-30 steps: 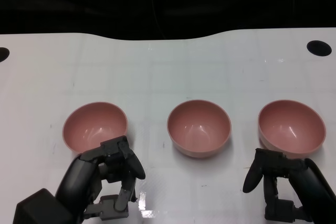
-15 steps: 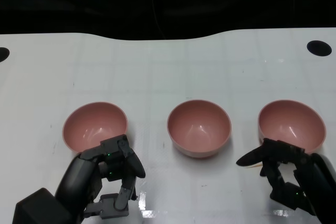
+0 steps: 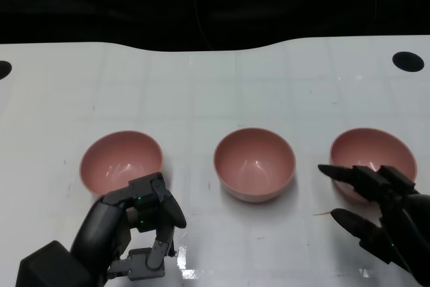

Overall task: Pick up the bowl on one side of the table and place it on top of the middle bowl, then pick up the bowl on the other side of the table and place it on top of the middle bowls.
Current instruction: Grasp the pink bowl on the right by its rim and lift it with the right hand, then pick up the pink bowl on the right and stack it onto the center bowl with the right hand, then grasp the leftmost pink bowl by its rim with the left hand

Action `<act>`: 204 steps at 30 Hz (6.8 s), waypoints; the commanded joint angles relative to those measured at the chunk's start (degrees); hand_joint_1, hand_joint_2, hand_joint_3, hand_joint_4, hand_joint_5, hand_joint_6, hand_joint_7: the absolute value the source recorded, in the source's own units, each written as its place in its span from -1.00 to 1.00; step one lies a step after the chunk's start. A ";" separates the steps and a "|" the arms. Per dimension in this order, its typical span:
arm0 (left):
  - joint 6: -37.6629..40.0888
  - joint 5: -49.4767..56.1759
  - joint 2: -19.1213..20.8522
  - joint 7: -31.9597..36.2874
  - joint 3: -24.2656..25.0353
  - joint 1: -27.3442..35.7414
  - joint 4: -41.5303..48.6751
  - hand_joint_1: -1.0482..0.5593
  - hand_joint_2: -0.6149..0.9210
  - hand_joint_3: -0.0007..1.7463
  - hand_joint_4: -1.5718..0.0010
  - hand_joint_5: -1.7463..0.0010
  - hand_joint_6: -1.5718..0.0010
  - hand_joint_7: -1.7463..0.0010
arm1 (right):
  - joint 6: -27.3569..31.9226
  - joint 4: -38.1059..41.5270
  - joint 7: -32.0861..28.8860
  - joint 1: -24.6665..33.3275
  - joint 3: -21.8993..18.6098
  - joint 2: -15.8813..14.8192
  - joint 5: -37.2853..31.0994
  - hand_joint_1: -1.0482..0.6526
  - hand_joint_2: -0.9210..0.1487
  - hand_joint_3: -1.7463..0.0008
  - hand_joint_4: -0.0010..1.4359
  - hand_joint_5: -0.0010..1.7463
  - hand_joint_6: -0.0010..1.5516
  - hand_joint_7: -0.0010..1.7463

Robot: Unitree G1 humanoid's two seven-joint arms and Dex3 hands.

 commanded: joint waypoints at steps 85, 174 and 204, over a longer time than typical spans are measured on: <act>2.13 1.10 -0.26 0.51 -0.51 0.46 -1.60 0.07 0.37 0.46 -0.04 -1.00 0.02 -0.62 | 15.19 8.18 -15.11 -19.65 13.77 -6.07 -8.67 0.06 0.20 -0.56 0.31 1.00 0.05 0.80; 1.01 0.08 0.05 0.01 -0.75 0.20 -0.57 0.06 0.39 0.44 -0.01 -1.00 0.02 -0.61 | 14.60 1.22 6.76 -18.94 19.13 -2.72 -4.88 -0.50 -1.00 0.65 -0.69 -0.60 -0.54 -0.98; -1.56 1.43 -0.91 1.82 0.04 -0.25 -0.35 0.11 0.38 0.40 0.07 -0.78 0.09 -0.48 | -13.74 1.56 -1.87 -2.40 5.73 -1.83 15.19 0.11 0.02 -0.33 0.14 0.82 0.15 0.12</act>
